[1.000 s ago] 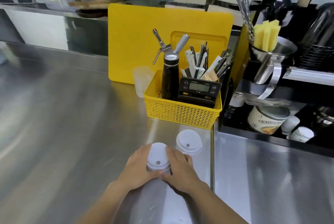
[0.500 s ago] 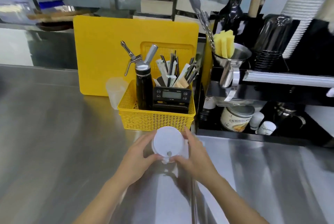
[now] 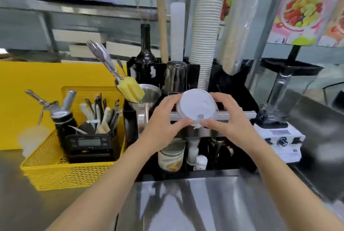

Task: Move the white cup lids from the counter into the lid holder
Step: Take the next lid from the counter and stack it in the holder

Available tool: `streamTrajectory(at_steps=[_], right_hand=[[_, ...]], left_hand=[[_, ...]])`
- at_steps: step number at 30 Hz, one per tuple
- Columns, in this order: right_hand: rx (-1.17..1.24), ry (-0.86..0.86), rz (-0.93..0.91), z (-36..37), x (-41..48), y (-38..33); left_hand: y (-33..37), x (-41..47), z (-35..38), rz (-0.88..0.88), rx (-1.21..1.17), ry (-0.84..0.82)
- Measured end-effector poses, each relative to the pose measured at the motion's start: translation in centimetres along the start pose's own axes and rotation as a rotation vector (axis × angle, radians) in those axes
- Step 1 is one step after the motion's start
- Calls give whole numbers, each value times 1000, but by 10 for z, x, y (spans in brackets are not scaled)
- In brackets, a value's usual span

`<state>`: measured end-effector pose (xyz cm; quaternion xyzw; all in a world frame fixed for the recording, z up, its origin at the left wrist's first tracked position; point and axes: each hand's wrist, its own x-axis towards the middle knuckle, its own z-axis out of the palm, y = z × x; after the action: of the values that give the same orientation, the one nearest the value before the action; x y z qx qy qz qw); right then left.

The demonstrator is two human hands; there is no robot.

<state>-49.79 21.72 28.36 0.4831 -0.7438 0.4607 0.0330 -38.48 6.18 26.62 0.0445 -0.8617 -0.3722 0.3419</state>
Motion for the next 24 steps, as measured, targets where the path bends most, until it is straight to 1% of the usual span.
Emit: streamTrajectory(at_steps=[4, 7, 10, 14, 16, 19, 24], right_hand=[[-57, 25, 90, -58, 21, 36], [-113, 1, 103, -90, 36, 60], [-182, -6, 117, -111, 50, 84], [-215, -29, 198, -121, 62, 115], [-210, -35, 200, -123, 64, 126], [-241, -50, 183, -121, 64, 133], [-280, -85, 227, -114, 66, 142]], left_hand=[[18, 56, 52, 40, -38, -96], [22, 89, 85, 55, -21, -117], [21, 115, 108, 24, 4, -137], [10, 138, 128, 3, 156, -153], [6, 143, 134, -7, 241, -178], [3, 146, 138, 44, 329, -226], [-5, 147, 142, 63, 441, -295]])
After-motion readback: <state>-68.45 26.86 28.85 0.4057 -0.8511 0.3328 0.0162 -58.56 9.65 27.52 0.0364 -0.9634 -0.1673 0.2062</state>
